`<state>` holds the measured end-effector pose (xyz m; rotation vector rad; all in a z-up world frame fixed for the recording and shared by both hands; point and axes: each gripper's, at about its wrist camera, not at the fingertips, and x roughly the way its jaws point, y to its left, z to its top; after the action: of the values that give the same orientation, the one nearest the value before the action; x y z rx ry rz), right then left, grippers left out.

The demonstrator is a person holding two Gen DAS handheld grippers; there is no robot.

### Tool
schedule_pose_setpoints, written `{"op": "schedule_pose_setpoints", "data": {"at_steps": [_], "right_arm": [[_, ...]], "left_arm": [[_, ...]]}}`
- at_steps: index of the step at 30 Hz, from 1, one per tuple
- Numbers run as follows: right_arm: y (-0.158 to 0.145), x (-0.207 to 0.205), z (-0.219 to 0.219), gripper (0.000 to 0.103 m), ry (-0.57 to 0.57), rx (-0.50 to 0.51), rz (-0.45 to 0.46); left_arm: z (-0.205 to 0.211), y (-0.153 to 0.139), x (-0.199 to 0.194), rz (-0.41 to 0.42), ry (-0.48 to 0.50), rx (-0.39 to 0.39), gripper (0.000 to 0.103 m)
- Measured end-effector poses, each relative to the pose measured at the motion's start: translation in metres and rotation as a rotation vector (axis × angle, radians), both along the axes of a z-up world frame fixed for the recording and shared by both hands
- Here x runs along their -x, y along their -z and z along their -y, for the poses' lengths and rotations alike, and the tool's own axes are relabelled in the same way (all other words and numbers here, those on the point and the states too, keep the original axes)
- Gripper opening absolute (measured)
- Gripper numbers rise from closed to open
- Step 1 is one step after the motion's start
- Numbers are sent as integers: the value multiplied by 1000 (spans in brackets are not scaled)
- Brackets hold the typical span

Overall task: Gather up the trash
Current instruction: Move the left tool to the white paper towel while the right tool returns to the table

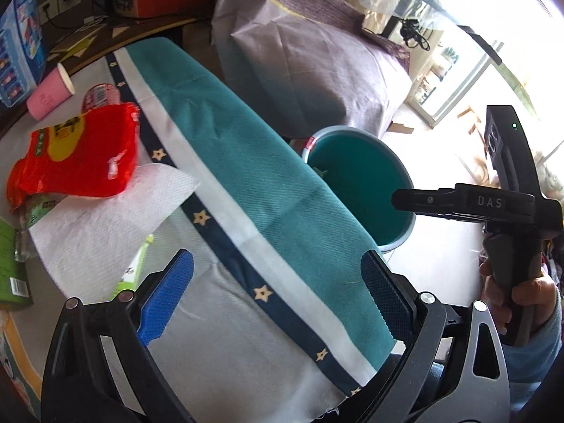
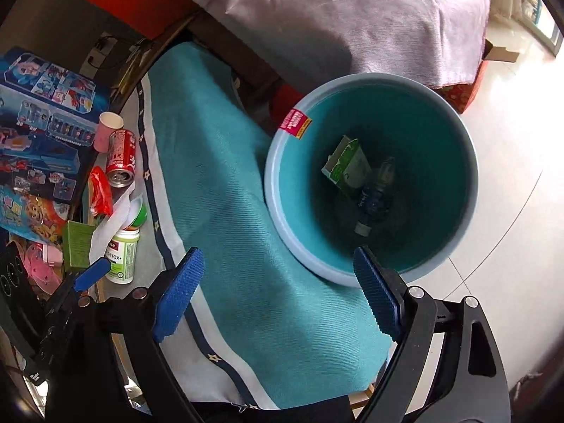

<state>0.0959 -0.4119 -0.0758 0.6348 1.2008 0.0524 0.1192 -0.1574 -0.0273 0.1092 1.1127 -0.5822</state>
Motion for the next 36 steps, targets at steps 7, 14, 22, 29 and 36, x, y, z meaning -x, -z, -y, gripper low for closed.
{"op": "schedule_pose_setpoints", "data": {"at_steps": [7, 14, 22, 29, 36], "right_arm": [[-19, -20, -59, 83, -129, 40, 28], [-28, -40, -96, 83, -193, 59, 31], [-40, -63, -114, 83, -227, 67, 46], [-40, -81, -121, 83, -232, 54, 41], [-39, -103, -139, 83, -266, 58, 37]], "left_arm": [[-75, -23, -3, 73, -139, 24, 97], [-114, -11, -25, 80, -228, -26, 98], [-105, 9, -44, 56, -196, -57, 98], [-90, 24, -58, 66, -144, -106, 98], [-101, 34, -62, 2, -145, -28, 66]]}}
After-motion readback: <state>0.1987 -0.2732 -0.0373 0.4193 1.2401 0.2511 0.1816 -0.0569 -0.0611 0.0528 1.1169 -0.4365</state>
